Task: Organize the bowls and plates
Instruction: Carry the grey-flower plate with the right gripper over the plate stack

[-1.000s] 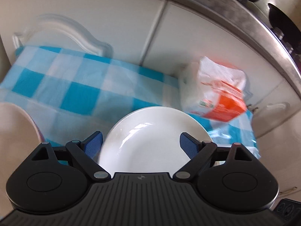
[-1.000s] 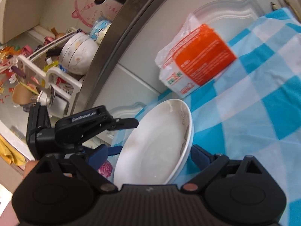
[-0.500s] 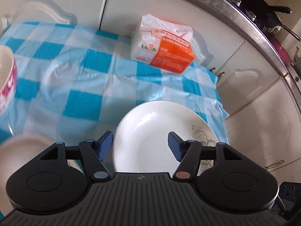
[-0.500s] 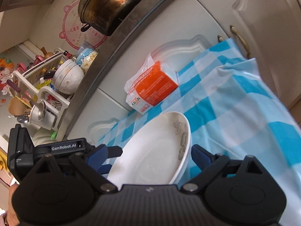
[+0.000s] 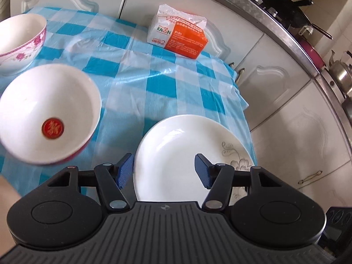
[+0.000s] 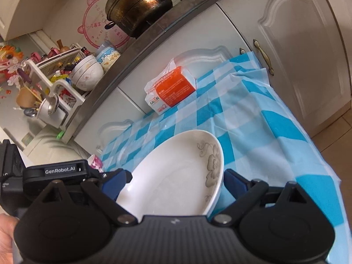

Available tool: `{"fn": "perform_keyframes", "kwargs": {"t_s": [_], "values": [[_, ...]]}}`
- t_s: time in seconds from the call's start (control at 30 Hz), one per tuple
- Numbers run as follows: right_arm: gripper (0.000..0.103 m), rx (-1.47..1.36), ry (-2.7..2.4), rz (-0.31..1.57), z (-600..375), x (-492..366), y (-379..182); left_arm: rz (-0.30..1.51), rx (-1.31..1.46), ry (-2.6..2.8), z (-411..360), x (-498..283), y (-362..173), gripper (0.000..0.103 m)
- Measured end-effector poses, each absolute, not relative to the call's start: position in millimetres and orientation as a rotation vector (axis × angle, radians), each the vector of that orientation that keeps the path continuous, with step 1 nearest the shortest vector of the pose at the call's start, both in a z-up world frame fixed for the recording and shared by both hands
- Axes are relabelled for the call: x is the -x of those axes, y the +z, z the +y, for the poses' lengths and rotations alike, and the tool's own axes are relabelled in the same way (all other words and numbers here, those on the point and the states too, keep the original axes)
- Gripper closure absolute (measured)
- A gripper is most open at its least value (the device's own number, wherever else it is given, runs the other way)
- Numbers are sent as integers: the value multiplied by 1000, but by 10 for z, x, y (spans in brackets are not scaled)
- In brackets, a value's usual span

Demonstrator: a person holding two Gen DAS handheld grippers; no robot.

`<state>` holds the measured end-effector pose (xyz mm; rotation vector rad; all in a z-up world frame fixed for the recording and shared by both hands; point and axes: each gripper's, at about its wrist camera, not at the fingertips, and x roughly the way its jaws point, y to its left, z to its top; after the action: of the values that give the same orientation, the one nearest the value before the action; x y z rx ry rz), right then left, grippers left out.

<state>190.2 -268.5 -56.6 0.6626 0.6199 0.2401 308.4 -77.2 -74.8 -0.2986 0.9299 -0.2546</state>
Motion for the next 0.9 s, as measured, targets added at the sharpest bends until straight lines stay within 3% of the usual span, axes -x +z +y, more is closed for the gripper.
{"fn": "perform_keyframes", "kwargs": {"t_s": [0.3,0.53,0.9], "values": [[8,-554,245,615,-2544,-1497,-498,894,321,-262,-658,-2458,-816,35],[8,-532,237,625,-2482,-1256,-525,810,305,-251,-614,-2020,-839,42],[8,-486,255,593,-2388,-1011,-384,765,364,-231,-519,-1733,-808,43]]}}
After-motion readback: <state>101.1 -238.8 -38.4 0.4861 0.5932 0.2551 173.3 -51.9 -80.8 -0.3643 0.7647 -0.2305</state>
